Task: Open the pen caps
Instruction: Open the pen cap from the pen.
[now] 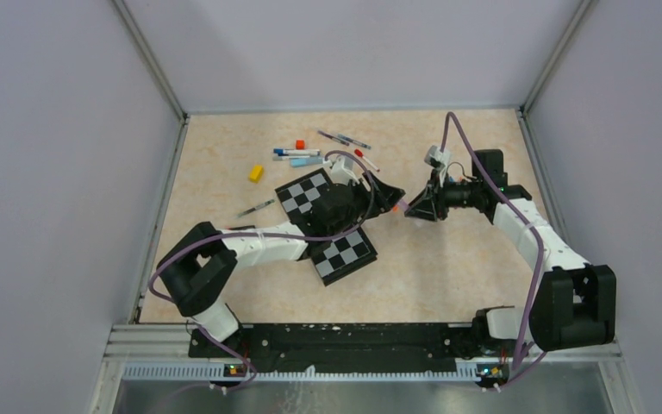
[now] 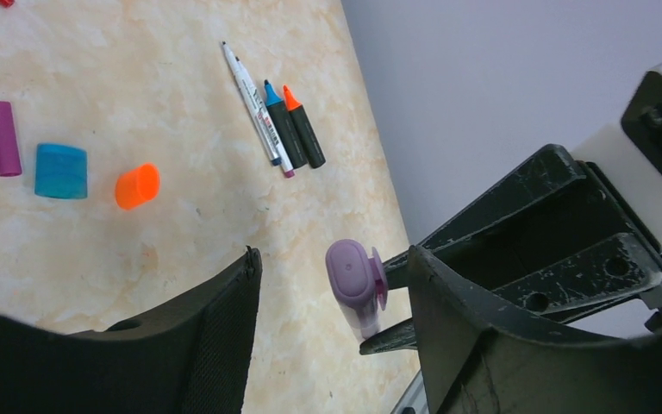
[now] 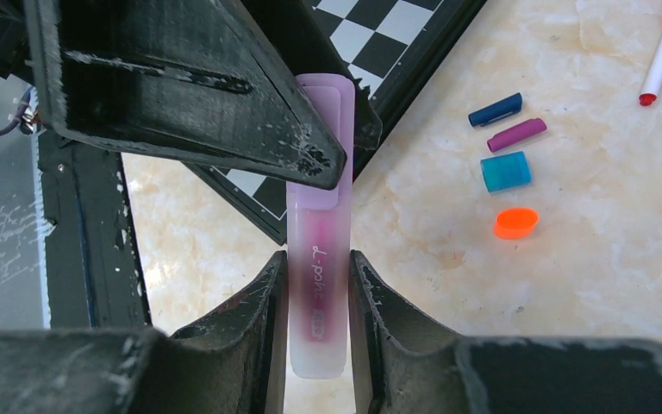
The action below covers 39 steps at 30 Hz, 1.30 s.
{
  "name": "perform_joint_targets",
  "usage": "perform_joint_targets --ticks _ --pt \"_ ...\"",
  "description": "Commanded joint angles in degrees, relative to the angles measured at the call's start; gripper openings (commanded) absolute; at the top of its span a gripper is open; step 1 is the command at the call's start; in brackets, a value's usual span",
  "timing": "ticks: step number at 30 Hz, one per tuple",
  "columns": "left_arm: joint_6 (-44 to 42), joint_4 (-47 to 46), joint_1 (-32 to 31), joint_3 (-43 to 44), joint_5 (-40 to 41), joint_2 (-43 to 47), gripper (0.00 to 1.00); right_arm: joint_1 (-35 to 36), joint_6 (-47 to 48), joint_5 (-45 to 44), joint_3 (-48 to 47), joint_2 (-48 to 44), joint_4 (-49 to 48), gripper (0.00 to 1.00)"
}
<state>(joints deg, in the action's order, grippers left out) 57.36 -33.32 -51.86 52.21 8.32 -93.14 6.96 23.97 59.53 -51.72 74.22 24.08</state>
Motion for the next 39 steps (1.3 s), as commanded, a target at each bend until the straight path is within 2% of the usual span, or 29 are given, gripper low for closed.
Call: perform_joint_targets --ticks 1,10,11,12,14,15,19,21,24,31,33,35,39 --pt "0.5 0.5 -0.5 2.5 0.6 -0.8 0.63 0.7 2.5 0.6 -0.2 -0.8 -0.1 0.0" --pt "0.8 0.5 -1.0 3.1 -0.7 -1.9 0.4 2.5 4.2 -2.0 -0.1 -0.6 0.7 0.0" --pt "0.6 0.1 -1.0 3.0 -0.8 -1.8 0.34 2.6 4.3 -1.9 -0.1 -0.5 0.8 0.0" --pt "0.2 -0.5 -1.0 2.7 -0.9 -1.8 0.2 2.7 4.5 -1.8 0.0 -0.4 0.9 0.0" --pt "-0.3 -1.9 -0.9 2.0 -1.6 -1.4 0.02 2.7 4.6 -1.6 -0.1 -0.2 1.2 0.0" --pt "-0.9 -2.9 -0.9 1.6 -1.8 -1.0 0.0 2.7 4.5 -1.3 -0.2 -0.1 1.3 0.02" --pt "-5.4 -9.4 -0.6 -2.8 -2.6 1.6 0.0 2.5 3.9 1.2 -0.3 -0.3 2.0 0.52" --pt "-9.5 -15.3 0.0 -7.0 -4.3 3.6 0.0 2.2 5.9 4.2 -0.6 0.0 4.5 0.66" --pt "-16.3 -21.8 1.7 -11.7 -11.7 7.1 0.0 2.2 8.5 8.7 -0.7 0.6 8.1 0.78" --pt "-30.8 -20.4 3.2 -12.7 -32.1 12.4 0.0 3.2 11.2 18.0 0.6 1.7 10.7 0.83" --pt "-33.4 -18.3 3.2 -12.4 -34.7 13.2 0.0 4.0 11.5 20.6 1.5 1.2 10.2 0.82" --pt "-34.5 -17.4 3.2 -12.3 -36.0 13.8 0.0 5.1 7.4 22.8 3.7 0.2 6.1 0.81" --pt "-34.7 -17.8 3.2 -11.8 -38.8 13.5 0.0 7.6 2.5 22.3 5.8 -1.8 -0.1 0.81"
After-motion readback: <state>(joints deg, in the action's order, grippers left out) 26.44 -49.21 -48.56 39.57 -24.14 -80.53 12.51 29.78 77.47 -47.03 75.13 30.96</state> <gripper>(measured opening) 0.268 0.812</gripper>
